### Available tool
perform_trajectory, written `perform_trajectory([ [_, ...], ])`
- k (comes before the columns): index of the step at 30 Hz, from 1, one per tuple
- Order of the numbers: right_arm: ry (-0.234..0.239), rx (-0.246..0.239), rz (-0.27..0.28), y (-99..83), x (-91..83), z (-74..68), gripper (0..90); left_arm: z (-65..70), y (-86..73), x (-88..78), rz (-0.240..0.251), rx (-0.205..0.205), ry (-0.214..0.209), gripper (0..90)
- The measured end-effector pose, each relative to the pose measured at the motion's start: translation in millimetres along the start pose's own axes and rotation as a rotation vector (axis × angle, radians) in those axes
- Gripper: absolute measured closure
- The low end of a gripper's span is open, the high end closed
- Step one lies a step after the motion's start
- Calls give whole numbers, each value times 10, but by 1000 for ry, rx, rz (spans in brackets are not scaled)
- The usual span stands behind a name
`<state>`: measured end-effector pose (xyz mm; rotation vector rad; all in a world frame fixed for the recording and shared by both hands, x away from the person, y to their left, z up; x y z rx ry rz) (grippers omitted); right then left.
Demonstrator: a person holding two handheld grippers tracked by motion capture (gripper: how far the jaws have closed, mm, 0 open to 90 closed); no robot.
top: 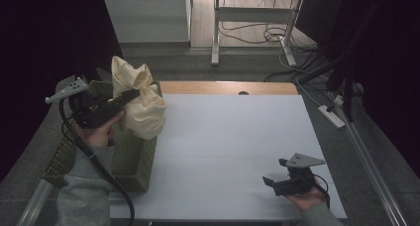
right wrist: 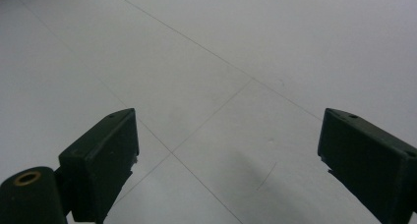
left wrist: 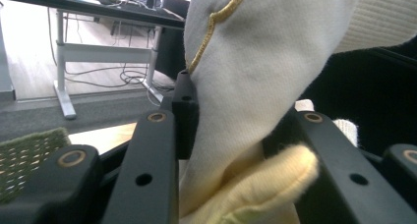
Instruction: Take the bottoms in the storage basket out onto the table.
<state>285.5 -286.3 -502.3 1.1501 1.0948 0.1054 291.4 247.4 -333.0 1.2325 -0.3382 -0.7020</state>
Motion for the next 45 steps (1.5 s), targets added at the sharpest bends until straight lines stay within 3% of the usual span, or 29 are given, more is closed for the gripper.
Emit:
perform_trajectory([
  [23,-1,6,2,-7,-7,10,88,267,57,387,-31,27,-73,683],
  [38,-1,4,4,-11,-13,14,88,571,161,705,-55,76,-137,684],
  [45,-2,7,6,-17,-22,22,88,644,141,810,-61,74,-162,684],
])
Point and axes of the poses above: each handheld gripper's, and its own axes: x roughly forward along the jaws, y roughly out of its top, z roughly to its right, the point moved 1 cm from there along x, roughly forward along the jaws, and after that the axes turned 1 degree about -z, right-handed, at the moved point
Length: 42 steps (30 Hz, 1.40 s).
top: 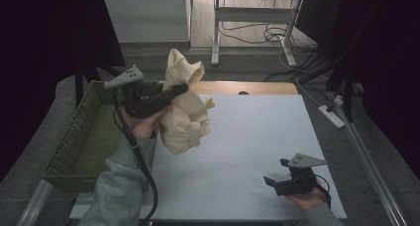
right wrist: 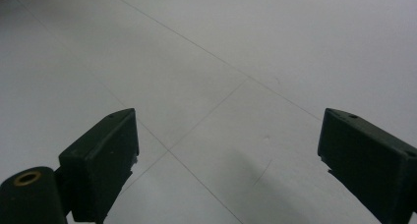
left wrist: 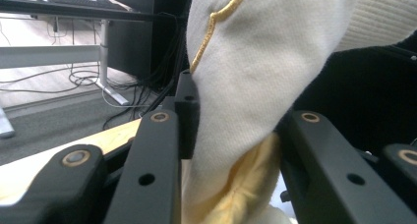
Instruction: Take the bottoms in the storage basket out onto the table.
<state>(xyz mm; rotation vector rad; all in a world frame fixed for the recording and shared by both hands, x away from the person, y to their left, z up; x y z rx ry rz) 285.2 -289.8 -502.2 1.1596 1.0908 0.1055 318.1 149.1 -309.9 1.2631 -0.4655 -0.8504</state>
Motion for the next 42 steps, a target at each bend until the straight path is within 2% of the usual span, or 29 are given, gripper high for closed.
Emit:
perform_trajectory([
  [22,-4,1,2,0,-13,12,88,239,-27,410,-33,15,-93,684],
  [30,-6,4,4,-7,-25,18,88,194,-106,498,-62,3,-87,684],
  [42,-5,3,2,-10,-14,20,88,48,-205,521,-87,-29,-64,684],
])
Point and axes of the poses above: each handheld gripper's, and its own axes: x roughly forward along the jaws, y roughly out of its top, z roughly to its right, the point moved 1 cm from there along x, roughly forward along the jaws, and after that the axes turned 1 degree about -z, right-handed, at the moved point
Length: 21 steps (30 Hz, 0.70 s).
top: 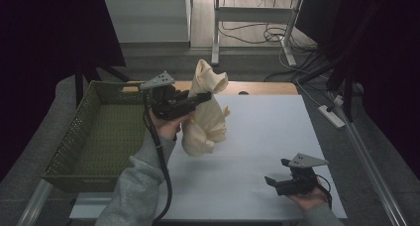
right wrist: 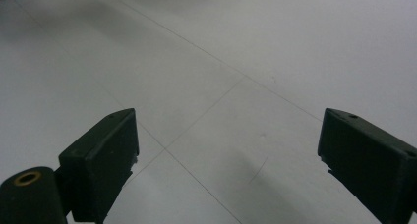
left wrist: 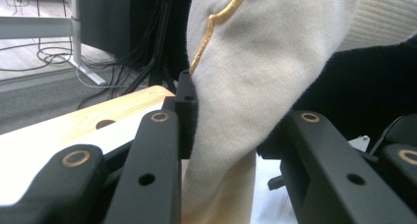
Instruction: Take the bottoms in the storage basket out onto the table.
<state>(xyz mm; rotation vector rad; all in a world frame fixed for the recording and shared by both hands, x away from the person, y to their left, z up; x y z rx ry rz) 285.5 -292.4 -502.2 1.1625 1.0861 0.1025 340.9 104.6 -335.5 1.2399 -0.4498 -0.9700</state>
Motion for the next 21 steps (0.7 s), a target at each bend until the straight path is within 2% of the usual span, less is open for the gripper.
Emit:
perform_trajectory([
  [8,1,2,0,-4,1,1,88,-80,-88,52,-12,-17,-1,684],
  [16,1,3,-2,-6,3,1,88,-172,-215,151,-46,-30,15,683],
  [21,0,2,-2,-7,3,1,88,-188,-286,212,-77,-17,34,683],
])
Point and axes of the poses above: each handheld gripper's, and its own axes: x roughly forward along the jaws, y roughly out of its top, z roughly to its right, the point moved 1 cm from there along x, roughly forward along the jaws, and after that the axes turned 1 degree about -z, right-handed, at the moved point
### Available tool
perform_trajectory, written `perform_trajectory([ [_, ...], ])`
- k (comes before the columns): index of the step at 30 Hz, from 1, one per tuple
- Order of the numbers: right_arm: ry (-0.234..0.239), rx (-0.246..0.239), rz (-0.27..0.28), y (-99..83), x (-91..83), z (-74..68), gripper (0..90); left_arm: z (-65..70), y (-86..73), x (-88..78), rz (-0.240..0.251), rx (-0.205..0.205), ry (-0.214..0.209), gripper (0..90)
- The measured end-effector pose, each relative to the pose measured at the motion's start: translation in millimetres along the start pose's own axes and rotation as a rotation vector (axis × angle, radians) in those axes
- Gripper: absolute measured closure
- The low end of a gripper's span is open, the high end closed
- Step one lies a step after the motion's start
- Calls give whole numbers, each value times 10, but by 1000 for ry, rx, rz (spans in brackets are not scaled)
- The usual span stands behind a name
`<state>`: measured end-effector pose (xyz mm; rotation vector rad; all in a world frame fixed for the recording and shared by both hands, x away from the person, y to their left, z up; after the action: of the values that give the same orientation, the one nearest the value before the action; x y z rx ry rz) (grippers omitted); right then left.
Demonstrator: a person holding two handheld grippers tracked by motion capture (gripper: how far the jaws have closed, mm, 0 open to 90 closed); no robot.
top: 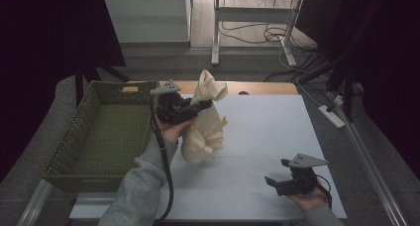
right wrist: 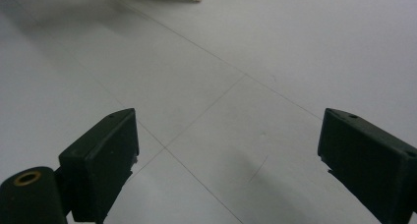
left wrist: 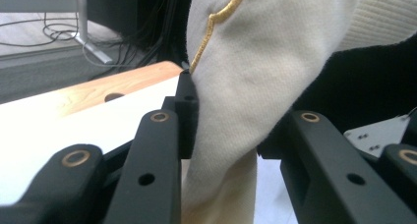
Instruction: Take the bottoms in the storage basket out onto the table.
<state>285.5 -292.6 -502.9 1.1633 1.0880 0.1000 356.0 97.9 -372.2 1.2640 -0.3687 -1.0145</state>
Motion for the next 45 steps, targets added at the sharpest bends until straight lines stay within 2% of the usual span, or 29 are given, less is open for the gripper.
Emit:
perform_trajectory([
  [9,1,0,-5,0,1,0,88,-100,-174,154,-44,-29,-1,681],
  [27,-7,-3,-1,-2,-4,-4,88,-262,-494,313,-129,-64,14,672],
  [33,-6,-3,-5,0,-2,-6,88,-241,-538,377,-159,-45,14,670],
  [45,-8,-5,-4,-3,-16,4,88,-181,-659,572,-261,14,23,649],
])
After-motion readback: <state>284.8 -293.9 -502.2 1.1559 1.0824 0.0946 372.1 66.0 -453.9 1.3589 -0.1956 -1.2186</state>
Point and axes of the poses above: each handheld gripper's, and its own axes: x roughly forward along the jaws, y roughly out of its top, z roughly to its right, the point moved 1 cm from there along x, roughly forward along the jaws, and after that the axes turned 1 degree about -z, right-handed, at the moved point
